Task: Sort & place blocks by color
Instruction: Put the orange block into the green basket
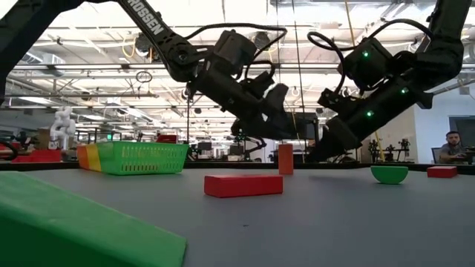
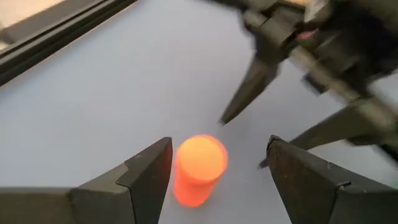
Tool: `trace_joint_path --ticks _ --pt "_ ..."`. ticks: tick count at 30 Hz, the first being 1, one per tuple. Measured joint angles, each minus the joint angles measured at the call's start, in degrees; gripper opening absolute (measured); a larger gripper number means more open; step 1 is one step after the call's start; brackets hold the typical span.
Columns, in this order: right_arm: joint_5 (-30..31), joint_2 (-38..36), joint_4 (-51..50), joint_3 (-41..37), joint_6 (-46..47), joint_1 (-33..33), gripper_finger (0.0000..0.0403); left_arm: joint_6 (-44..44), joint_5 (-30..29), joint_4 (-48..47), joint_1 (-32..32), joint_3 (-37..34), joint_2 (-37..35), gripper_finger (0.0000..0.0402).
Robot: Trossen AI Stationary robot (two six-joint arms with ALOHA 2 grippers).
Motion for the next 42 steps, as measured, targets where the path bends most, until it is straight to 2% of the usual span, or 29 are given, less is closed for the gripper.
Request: trace_joint_path --ticks 9,14,22,29,42 --pt "0.0 0.0 2.1 0.0 0.0 0.0 0.0210 -3.4 -7.9 -1.8 -0.1 0.0 0.0 0.0262" --pt "0.0 0.0 3.1 0.0 0.0 0.0 0.0210 -3.4 -7.9 -1.5 -0.6 0.0 0.0 0.0262" --pt "0.0 0.0 3.7 0.0 0.0 0.0 0.0210 2.9 -7.8 -1.1 -1.9 0.0 0.2 0.0262" --pt "0.0 0.0 4.1 0.0 0.4 0.0 0.0210 -0.2 -7.8 0.1 -0.4 0.1 4.4 0.0262" --pt "0.0 0.0 4.1 0.0 0.4 0.0 0.0210 -0.9 -6.4 5.8 0.0 0.1 5.2 0.0262"
